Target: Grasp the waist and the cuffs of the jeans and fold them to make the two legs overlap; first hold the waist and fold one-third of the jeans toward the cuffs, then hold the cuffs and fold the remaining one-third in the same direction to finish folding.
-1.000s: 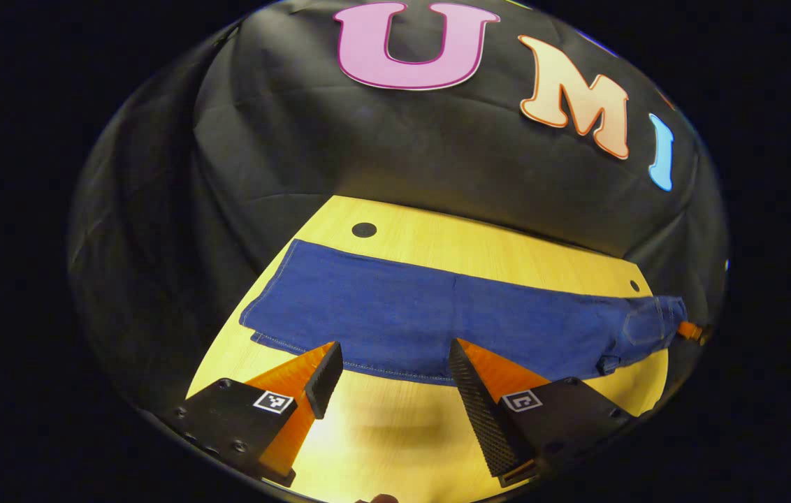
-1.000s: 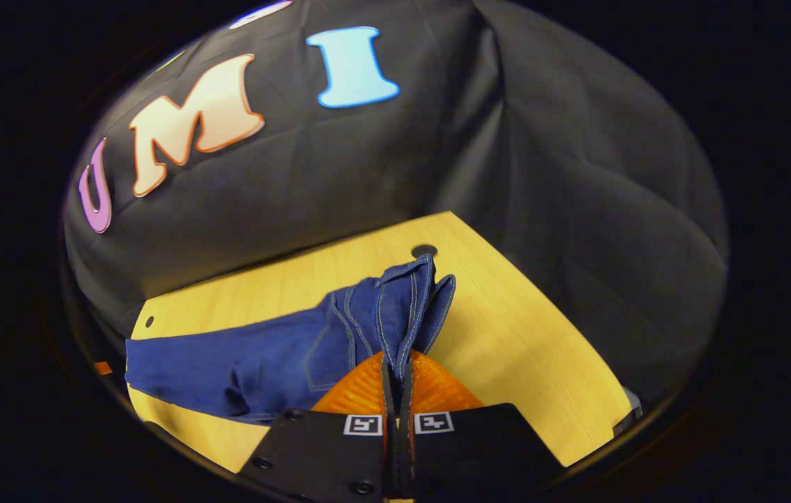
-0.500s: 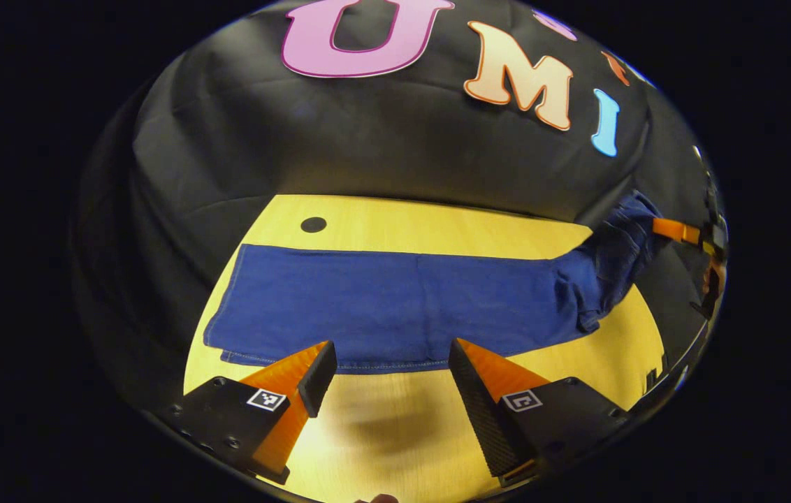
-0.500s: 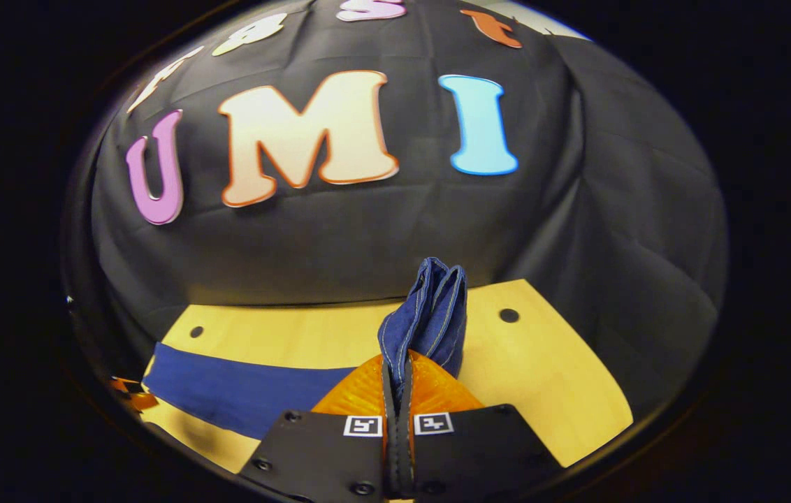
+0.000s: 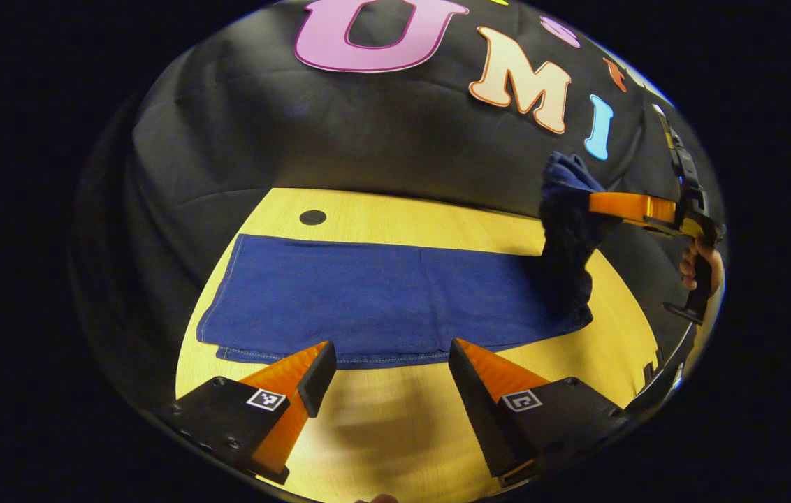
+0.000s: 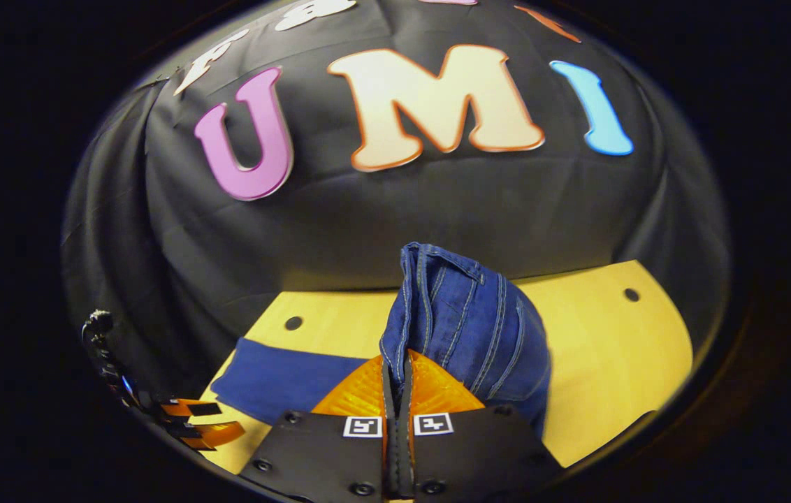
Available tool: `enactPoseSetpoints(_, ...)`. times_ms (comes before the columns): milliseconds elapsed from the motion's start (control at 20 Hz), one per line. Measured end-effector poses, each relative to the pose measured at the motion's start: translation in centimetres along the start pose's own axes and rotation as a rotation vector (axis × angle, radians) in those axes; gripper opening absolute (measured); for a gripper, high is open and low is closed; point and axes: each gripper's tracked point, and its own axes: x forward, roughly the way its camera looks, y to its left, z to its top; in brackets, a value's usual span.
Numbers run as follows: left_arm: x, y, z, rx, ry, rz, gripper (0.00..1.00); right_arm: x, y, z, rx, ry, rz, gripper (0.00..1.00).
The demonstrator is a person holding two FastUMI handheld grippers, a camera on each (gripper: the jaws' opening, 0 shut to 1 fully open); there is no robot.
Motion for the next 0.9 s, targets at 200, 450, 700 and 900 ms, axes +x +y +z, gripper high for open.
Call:
enactPoseSetpoints(200, 0.1, 1.7, -0.8, -0.025, -0.003, 0.012, 0.96, 4.5, 4.8, -7.2, -0.002, 0.123, 0.080, 0.03)
enactPoseSetpoints(450, -0.1, 4.5, -1.3, -0.056, -0.014, 0.049, 0.96, 8.8, 5.6, -13.7, -0.069, 0.263, 0.052, 0.02)
enactPoseSetpoints(700, -0.5, 7.9, -0.8, -0.086, -0.037, 0.109, 0.96, 8.2, 6.6, -13.2, -0.028, 0.262, 0.084, 0.10)
enactPoseSetpoints(900, -0.3, 12.3, -1.0, -0.110, -0.026, 0.168, 0.96, 6.7, 7.6, -11.8, -0.001, 0.240, 0.148, 0.56)
